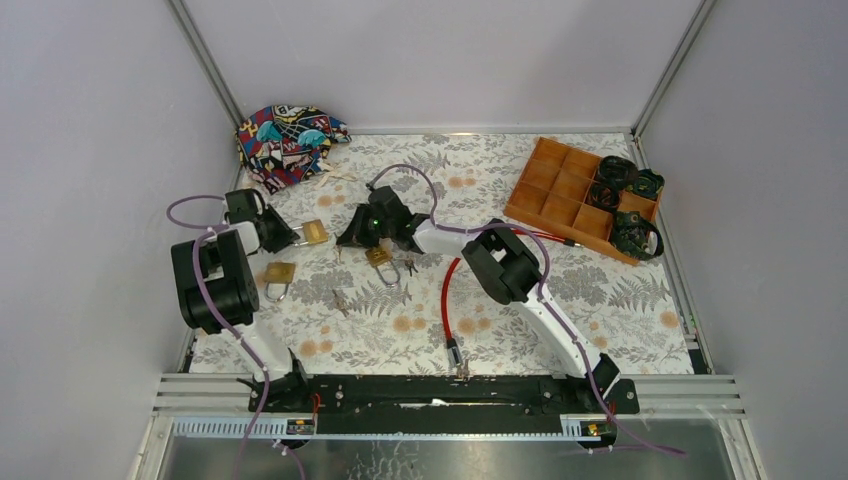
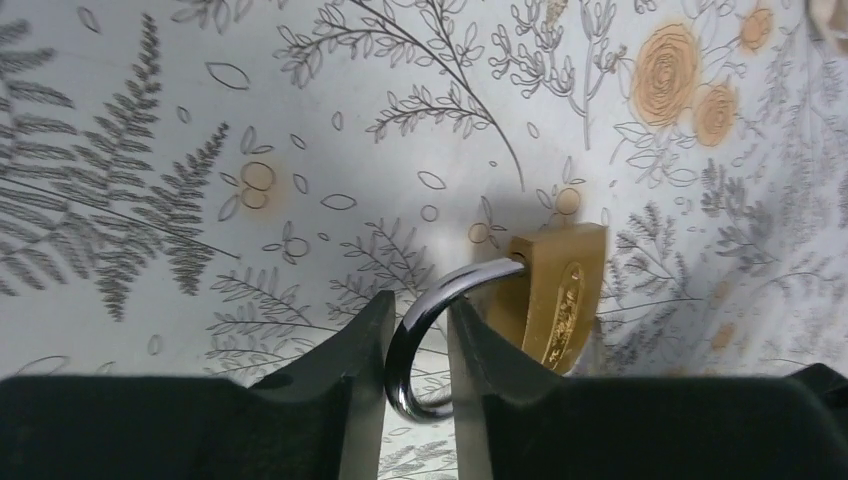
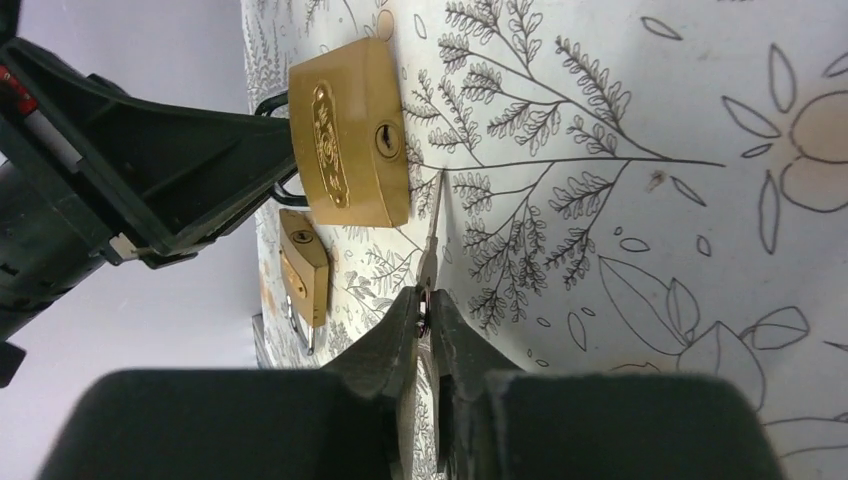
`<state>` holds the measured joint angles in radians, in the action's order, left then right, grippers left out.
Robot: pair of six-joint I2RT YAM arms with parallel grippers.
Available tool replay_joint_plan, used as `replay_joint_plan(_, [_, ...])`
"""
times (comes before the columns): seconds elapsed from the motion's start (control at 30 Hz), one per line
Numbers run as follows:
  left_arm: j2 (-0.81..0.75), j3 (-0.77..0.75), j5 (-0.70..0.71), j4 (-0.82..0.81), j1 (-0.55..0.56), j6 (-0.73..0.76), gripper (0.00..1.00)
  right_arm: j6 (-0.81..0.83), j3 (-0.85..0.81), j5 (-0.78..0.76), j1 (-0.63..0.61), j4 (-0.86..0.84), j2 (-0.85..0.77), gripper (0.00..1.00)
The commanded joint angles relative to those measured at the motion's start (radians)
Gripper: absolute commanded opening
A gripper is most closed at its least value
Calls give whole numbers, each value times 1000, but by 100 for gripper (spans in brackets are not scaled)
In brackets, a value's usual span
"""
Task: Lock with the key
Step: Place the key at the center of the board, then pick up the lock from the center of the board.
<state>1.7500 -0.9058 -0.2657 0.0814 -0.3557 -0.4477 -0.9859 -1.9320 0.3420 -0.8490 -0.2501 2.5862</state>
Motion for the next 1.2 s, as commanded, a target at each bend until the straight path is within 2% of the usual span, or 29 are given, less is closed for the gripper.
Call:
replay_joint_plan(0.0, [-5, 10, 105, 94, -7, 29, 41, 58, -48, -57, 6, 91, 20, 17])
replay_joint_plan(0.07, [-14, -10, 103, 116, -7, 24, 52, 105, -69, -65, 7, 138, 7, 25])
replay_joint_plan(0.17, [-56, -35, 129, 136, 3, 36, 64, 181, -79, -91, 7, 174, -32, 38])
replay_joint_plan(0.23, [-86, -51, 170, 156, 9, 51, 81, 235, -87, -114, 8, 204, -64, 43])
replay_joint_plan(0.33, [-143, -79, 237, 184, 19, 77, 98, 320, -141, -156, 7, 326, -110, 50])
replay_joint_plan(0.43, [-203, -111, 274, 195, 50, 140, 99, 423, -211, -191, 7, 463, -167, 60])
replay_joint_plan(0.53, [-248, -154, 303, 222, 106, 220, 99, 594, -215, -245, 8, 601, -272, 70])
replay_joint_plan(0.6, [-276, -176, 277, 241, 136, 249, 99, 751, -169, -275, 19, 690, -367, 87])
replay_joint_plan(0.67, [-297, -205, 181, 263, 163, 280, 99, 952, -85, -263, 46, 779, -477, 98])
replay_joint_plan(0.77, [-309, -261, 34, 320, 234, 336, 98, 1298, 39, -244, 133, 969, -615, 100])
replay_joint_plan(0.9, [-363, -289, -140, 329, 383, 524, 98, 1586, 179, -111, 321, 1114, -701, 99])
replay_joint_plan(0.97, [-406, -282, -265, 318, 447, 621, 98, 1750, 240, -75, 363, 1157, -700, 98])
replay_joint_plan(1.1, [-486, -245, -557, 320, 504, 688, 99, 1879, 224, -71, 399, 1169, -611, 96])
replay_joint_plan(1.17, [-514, -213, -638, 326, 528, 713, 98, 1915, 180, -64, 415, 1181, -544, 95])
